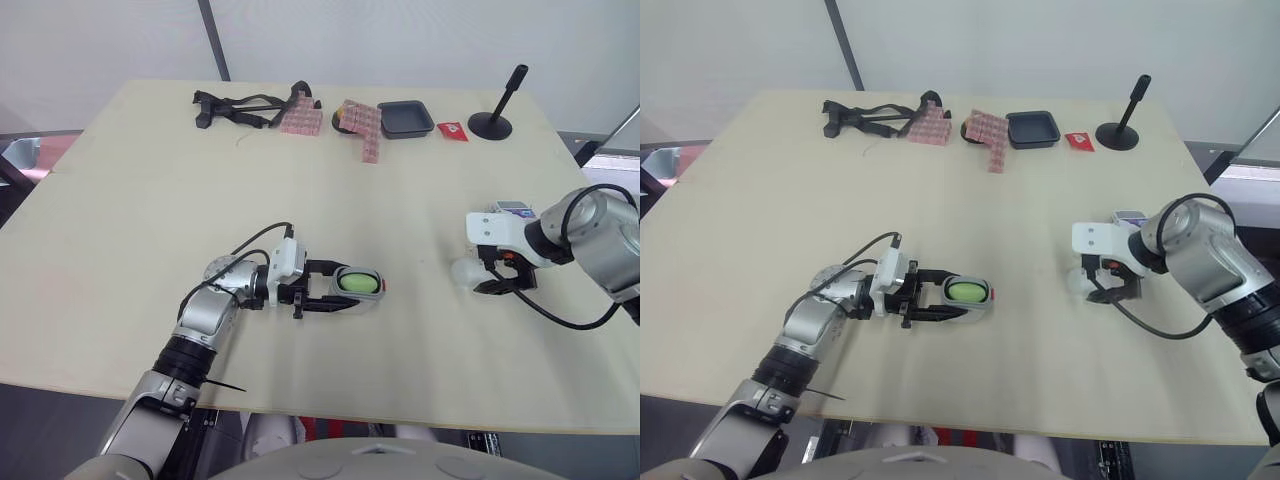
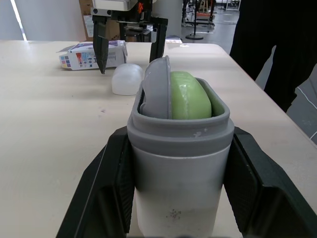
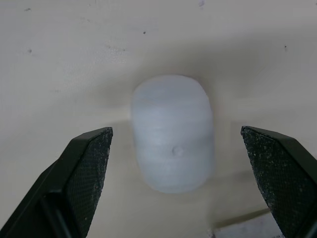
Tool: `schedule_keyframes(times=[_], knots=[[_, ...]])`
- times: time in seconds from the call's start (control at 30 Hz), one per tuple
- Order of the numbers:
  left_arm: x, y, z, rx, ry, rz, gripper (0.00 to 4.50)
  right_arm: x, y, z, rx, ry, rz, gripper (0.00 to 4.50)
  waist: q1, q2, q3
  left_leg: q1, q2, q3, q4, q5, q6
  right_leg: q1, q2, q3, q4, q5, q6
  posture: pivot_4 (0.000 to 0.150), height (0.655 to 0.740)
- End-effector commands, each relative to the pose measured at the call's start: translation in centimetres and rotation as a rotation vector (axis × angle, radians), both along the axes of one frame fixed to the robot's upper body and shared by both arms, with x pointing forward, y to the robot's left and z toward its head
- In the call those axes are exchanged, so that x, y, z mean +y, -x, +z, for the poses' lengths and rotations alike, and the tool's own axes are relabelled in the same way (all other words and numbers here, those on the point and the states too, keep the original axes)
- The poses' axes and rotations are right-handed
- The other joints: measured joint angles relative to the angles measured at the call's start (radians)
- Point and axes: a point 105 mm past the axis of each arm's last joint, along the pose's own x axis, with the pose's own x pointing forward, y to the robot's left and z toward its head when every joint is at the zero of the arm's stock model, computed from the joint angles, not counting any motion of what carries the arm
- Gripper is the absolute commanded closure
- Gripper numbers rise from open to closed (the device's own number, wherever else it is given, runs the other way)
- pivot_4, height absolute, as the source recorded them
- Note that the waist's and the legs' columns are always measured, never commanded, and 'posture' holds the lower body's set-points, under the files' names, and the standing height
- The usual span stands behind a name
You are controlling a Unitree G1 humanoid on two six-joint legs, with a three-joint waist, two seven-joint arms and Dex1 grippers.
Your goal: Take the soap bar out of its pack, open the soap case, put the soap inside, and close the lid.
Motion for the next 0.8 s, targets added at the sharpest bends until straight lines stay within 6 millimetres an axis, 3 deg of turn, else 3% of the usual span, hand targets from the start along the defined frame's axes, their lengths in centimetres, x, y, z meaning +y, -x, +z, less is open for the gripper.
schedule_keyframes(times=[0.03,0.1,0.37,0.8], knots=[[-0.01,0.15,0.72,-0.028,0.014,-0.004,2.58,-0.23,-0.32,0.57,-0.034,0.008,0.002,0.05,0.0,0.0,0.0,0.0,0.0,0.0,0.0,0.0,0.0,0.0,0.0,0.0,0.0,0.0,0.0,0.15,0.74],[0.0,0.17,0.72,-0.028,0.014,-0.003,2.58,-0.34,-0.3,0.46,-0.033,0.013,0.002,0.05,0.0,0.0,0.0,0.0,0.0,0.0,0.0,0.0,0.0,0.0,0.0,0.0,0.0,0.0,0.0,0.15,0.74],[-0.03,0.14,0.69,-0.03,0.011,0.002,2.58,-0.41,-0.23,0.07,-0.034,0.012,-0.001,2.47,0.0,0.0,0.0,0.0,0.0,0.0,0.0,0.0,0.0,0.0,0.0,0.0,0.0,0.0,0.0,0.15,0.74],[-0.05,0.0,0.66,-0.03,0.01,0.008,2.58,-0.47,-0.15,-0.04,-0.031,0.013,0.0,2.58,-0.002,0.0,0.0,0.0,0.0,0.0,0.0,0.0,0.0,0.0,0.0,0.0,0.0,0.0,0.0,0.15,0.74]])
